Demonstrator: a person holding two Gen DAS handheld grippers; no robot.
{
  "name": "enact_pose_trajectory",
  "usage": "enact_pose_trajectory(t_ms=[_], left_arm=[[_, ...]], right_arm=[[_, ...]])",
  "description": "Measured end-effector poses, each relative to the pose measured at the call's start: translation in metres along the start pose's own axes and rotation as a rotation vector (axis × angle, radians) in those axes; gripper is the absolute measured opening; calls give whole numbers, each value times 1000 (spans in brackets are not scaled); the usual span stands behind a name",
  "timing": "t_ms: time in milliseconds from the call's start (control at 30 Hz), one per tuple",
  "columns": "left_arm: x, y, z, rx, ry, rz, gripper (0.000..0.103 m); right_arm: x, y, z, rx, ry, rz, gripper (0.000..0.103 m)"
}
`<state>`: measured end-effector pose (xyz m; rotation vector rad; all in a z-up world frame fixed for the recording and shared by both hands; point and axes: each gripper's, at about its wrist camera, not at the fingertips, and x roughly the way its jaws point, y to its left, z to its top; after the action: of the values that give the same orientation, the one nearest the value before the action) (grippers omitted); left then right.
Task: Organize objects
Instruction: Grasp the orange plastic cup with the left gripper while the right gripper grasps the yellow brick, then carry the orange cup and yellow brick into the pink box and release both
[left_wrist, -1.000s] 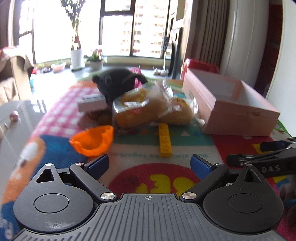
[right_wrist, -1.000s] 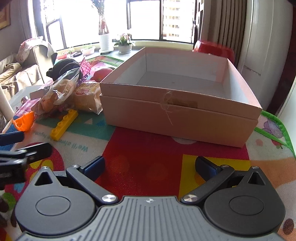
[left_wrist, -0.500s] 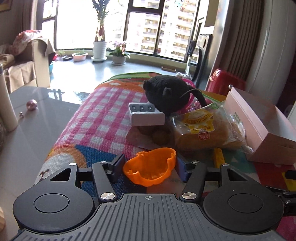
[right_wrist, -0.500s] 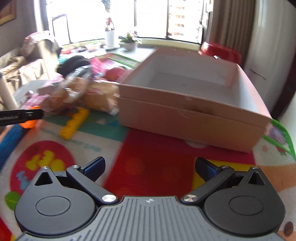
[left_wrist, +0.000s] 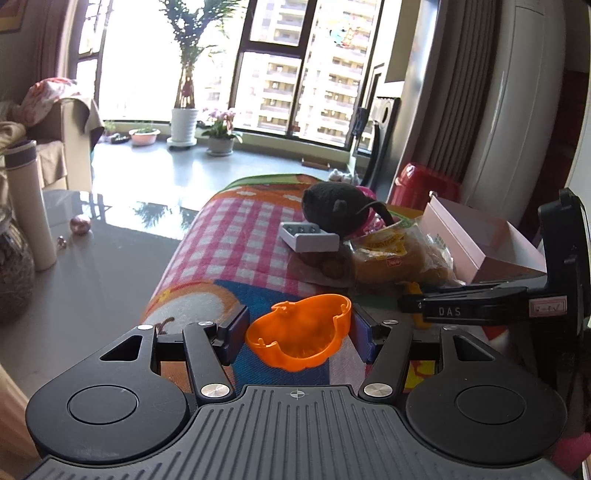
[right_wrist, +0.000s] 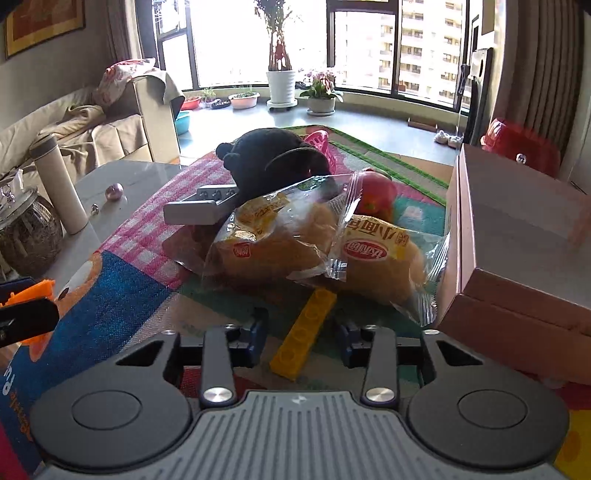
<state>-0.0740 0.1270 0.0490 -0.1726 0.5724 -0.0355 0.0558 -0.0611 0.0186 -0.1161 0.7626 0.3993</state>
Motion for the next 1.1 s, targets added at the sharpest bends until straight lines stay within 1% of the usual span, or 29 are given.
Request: enact_pose_trajectory(t_ms=[33, 100, 200, 267, 333, 400, 433, 533, 567, 633, 700, 800, 833, 867, 933, 967, 1033, 1100], left_arm=[[-1, -2, -2, 4, 7, -7, 63], [-3, -8, -6, 15, 30, -34, 63], [-7, -27, -11, 57, 61, -100, 63], [-9, -45, -13, 101, 81, -156, 63], [-11, -68, -10, 138, 79, -221, 63], [-11, -92, 2, 173, 52, -284, 63], [-10, -106, 13, 194, 26, -309, 63], [-4, -154, 55, 272, -87, -362, 63], [3, -173, 71, 302, -127, -373, 63], [24, -203, 100, 307, -185, -396, 64], [58, -226, 123, 293, -197, -417, 64], [123, -253, 137, 275, -64, -397, 62], [138, -255, 137, 248, -43, -406, 62], [143, -254, 137, 221, -47, -411, 62], [143, -242, 133, 168, -95, -411, 62], [140, -230, 130, 146, -113, -418, 62], [133, -212, 120, 147, -113, -438, 62], [117, -190, 99, 177, -90, -453, 62]], right_arm=[[-4, -1, -1, 1, 15, 18, 14], [-22, -5, -11, 1, 14, 32, 14], [-62, -15, -28, -6, -9, 49, 14], [-95, -30, -41, 9, -22, 52, 14], [-125, -45, -54, 25, -48, 30, 14], [-155, -58, -66, 35, -85, -11, 14], [-167, -64, -71, 34, -104, -35, 14], [-200, -81, -81, 36, -160, -98, 14], [-210, -88, -81, 42, -179, -117, 14], [-224, -100, -84, 65, -211, -147, 14], [-231, -110, -85, 97, -233, -166, 14], [-233, -121, -84, 132, -252, -197, 14], [-231, -123, -82, 139, -255, -205, 14], [-231, -126, -80, 145, -259, -213, 14], [-231, -133, -76, 157, -266, -220, 14], [-230, -136, -72, 163, -269, -220, 14], [-224, -143, -62, 170, -270, -221, 14], [-216, -150, -48, 173, -276, -223, 14]])
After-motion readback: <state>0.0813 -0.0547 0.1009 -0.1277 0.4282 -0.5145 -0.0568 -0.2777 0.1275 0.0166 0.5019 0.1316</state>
